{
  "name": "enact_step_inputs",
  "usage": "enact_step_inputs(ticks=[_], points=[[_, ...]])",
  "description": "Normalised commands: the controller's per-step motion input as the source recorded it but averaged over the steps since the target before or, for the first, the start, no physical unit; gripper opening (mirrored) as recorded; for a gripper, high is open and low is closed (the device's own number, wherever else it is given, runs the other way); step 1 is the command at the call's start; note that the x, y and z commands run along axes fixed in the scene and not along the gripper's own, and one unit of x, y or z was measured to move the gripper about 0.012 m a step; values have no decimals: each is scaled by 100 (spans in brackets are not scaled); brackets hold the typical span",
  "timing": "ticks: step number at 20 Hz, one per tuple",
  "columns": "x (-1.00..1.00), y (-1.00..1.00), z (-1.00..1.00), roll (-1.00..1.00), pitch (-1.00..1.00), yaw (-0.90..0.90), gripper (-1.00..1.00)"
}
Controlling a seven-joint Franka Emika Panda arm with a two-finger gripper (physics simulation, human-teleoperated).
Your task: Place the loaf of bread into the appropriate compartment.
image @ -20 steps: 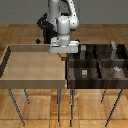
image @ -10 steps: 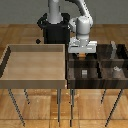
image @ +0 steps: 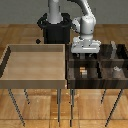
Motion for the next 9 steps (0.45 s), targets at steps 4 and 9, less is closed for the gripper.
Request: enact_step_inputs(ticks=[4, 9], points=[[0, 0, 0, 0, 0, 0, 100], [0, 0, 0, 0, 0, 0, 100]])
